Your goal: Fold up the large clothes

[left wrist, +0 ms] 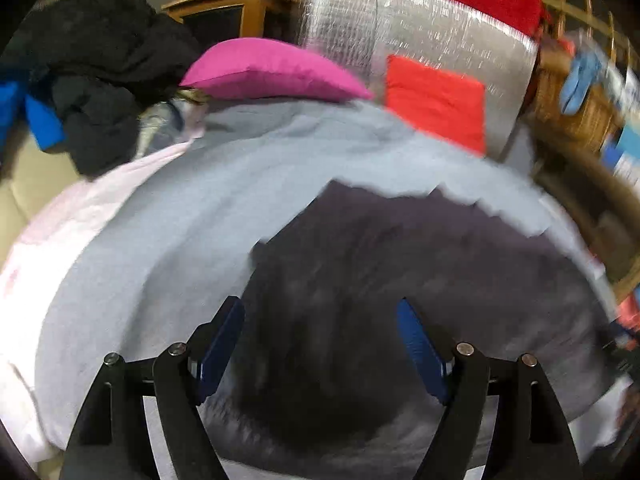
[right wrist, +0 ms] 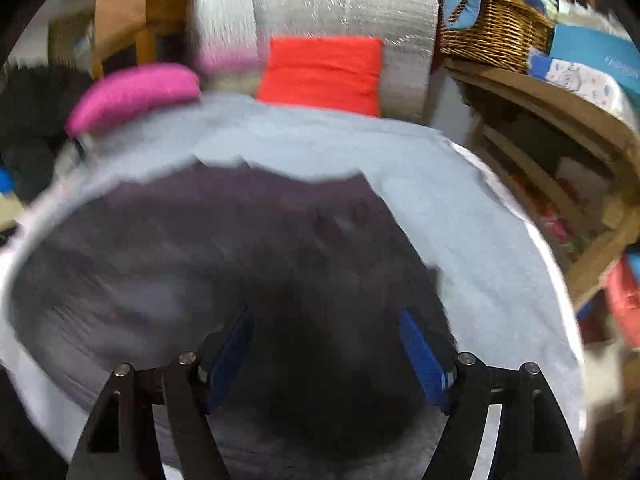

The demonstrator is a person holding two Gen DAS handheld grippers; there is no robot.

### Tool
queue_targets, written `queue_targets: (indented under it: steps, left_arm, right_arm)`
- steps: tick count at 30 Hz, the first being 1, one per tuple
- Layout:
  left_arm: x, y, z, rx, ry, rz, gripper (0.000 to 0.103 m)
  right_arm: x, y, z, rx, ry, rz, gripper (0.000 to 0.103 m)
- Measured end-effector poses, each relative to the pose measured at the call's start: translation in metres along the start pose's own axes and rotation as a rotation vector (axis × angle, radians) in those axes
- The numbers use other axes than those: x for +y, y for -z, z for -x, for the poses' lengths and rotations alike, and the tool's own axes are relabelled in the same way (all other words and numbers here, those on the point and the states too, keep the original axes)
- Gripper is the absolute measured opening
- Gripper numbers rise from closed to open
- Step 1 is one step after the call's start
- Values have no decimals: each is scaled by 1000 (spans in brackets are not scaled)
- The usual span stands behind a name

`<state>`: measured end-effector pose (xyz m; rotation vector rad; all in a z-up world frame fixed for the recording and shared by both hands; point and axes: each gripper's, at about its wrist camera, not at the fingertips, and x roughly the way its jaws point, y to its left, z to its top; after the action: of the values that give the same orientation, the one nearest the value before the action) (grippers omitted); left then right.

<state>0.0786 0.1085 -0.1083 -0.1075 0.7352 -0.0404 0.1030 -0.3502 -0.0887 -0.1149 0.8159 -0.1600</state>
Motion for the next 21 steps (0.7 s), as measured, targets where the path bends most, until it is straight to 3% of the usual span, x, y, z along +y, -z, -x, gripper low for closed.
queue_targets:
  steps: [2, 6, 10, 13, 15, 18, 21]
  left_arm:
    - [5, 14, -18, 45, -75, -16, 80]
    - [31, 25, -33, 69, -28, 84, 86]
    - [34, 21, -30, 83, -19, 76, 85]
    - [43, 14, -16, 100, -32, 134, 85]
    - [44, 10, 9, 60, -47, 180, 85]
    - [30, 4, 33, 3, -23, 168, 85]
    - [-9, 5, 45, -24, 9, 53, 85]
  right_arm:
    - [-15, 7, -8, 2, -5, -55, 82]
    - [-41, 14, -22, 47, -67, -197, 91]
    - [-61, 27, -33, 85, -150, -356, 98]
    - [-57, 20, -11, 53, -68, -322, 99]
    - [-52, 13, 14, -20, -39, -299, 100]
    - [-39, 4, 55, -118, -72, -291, 100]
    - [-7, 0, 71, -144, -143, -241, 100]
